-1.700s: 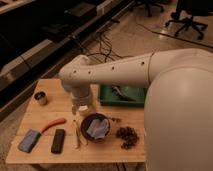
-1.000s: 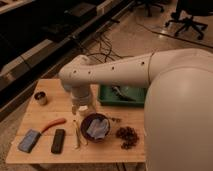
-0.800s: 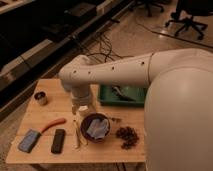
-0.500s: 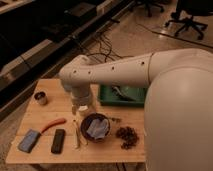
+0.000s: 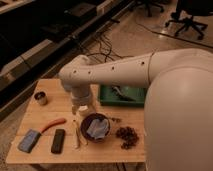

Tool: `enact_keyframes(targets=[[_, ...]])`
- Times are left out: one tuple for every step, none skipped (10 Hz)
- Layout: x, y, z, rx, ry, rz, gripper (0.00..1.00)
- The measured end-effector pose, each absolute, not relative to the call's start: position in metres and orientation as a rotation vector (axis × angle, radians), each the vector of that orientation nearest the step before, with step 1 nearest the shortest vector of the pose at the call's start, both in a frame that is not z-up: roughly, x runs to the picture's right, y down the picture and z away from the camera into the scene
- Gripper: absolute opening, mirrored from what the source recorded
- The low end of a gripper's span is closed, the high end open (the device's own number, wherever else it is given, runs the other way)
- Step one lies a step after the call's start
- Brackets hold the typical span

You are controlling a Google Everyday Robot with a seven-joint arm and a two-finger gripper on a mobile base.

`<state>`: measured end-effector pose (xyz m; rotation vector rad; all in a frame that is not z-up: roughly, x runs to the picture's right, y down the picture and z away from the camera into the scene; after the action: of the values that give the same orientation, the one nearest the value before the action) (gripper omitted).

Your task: Place brush in table surface

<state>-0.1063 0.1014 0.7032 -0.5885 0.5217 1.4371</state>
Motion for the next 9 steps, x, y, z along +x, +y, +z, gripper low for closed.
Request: enact_keyframes(targets=[[-0.1063,0.1014,0.7033,-0.588,0.522,1.437,0.65],[-0.1064,0.1014,0.7032,-0.589,0.522,1.437,0.65],[-0.1063,0.1014,0.7032,-0.588,0.522,1.437,0.65],[-0.1063,0.1014,0.7032,-0.588,0.522,1.437,0.65],[-0.1064,0.1013,0.7032,-0.588,0.522,1.437,0.65],[-0.1063,0.1014,0.7032,-0.589,0.522,1.437,0.65],[-0.1062,0.1011,0.7033,-0.589,0.521,1.438,0.65],[-0.1049,0.1006,0.7037,-0.589,0.520,1.436,0.65],[-0.1003,0.0975,0.7038,-0.588,0.512,1.432,0.65]])
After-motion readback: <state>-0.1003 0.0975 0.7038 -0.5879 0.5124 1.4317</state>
